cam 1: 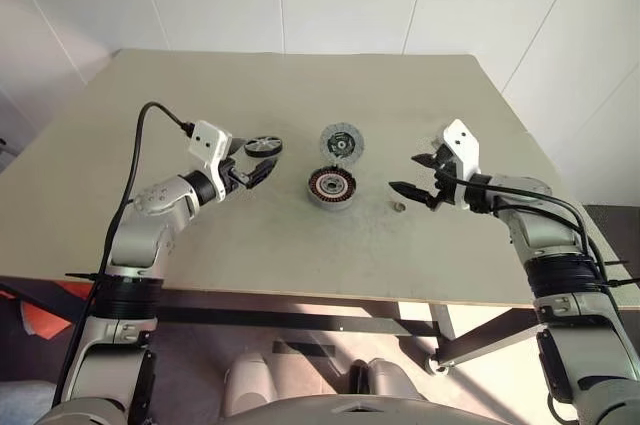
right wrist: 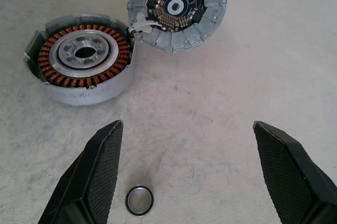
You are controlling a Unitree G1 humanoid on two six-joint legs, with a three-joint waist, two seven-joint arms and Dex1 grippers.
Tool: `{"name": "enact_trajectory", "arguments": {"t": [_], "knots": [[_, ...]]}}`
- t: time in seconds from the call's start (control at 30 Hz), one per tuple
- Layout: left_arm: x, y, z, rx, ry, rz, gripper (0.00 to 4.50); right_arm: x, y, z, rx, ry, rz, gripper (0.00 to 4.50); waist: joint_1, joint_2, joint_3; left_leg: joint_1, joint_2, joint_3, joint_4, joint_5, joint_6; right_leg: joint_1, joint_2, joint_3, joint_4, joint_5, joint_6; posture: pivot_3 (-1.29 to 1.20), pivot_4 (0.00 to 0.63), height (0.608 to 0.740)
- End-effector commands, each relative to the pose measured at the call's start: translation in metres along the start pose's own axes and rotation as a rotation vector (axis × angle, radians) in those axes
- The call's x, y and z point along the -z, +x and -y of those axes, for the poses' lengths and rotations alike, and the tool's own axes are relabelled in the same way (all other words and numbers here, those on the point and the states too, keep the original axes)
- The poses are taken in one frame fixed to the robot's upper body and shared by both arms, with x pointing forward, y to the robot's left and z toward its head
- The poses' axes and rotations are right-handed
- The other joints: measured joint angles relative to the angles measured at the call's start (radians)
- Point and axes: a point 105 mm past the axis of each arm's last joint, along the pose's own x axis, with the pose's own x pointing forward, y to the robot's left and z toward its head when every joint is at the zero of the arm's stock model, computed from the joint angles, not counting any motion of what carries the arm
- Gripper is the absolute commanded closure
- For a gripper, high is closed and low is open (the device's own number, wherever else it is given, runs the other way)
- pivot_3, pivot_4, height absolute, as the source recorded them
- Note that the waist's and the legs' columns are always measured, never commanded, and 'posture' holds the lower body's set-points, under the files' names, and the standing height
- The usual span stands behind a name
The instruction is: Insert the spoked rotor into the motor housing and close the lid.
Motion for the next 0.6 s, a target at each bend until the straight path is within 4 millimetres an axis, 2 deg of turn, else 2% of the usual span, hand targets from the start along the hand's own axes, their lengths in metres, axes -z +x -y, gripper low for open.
{"name": "enact_trajectory", "arguments": {"t": [0.03,0.1,0.23,0.4,0.6], "knots": [[-0.017,0.000,-0.001,-0.002,0.037,0.049,0.00,-0.015,-0.002,0.001,0.001,-0.044,0.035,0.05,-0.001,0.000,0.000,0.000,0.000,0.000,0.000,0.000,0.000,0.000,0.000,0.000,0.000,0.000,0.000,0.00,0.000,0.740],[-0.017,0.001,-0.002,-0.002,0.038,0.050,0.00,-0.014,-0.001,-0.001,-0.005,-0.040,0.032,0.05,-0.002,0.000,0.000,0.000,0.000,0.000,0.000,0.000,0.000,0.000,0.000,0.000,0.000,0.000,0.000,0.00,0.000,0.740],[-0.014,0.001,0.003,0.010,0.033,0.043,0.00,0.004,0.001,-0.008,-0.019,-0.028,-0.017,0.05,-0.002,0.000,0.000,0.000,0.000,0.000,0.000,0.000,0.000,0.000,0.000,0.000,0.000,0.000,0.000,0.00,0.000,0.740],[-0.008,0.005,0.011,0.032,0.036,0.023,0.00,0.014,0.005,-0.017,-0.031,0.009,-0.029,0.05,-0.001,0.000,0.000,0.000,0.000,0.000,0.000,0.000,0.000,0.000,0.000,0.000,0.000,0.000,0.000,0.00,0.000,0.740],[-0.010,0.004,0.007,0.027,0.047,0.019,0.00,0.027,0.003,-0.021,-0.028,0.043,-0.060,0.05,-0.001,0.000,0.000,0.000,0.000,0.000,0.000,0.000,0.000,0.000,0.000,0.000,0.000,0.000,0.000,0.00,0.000,0.740]]}}
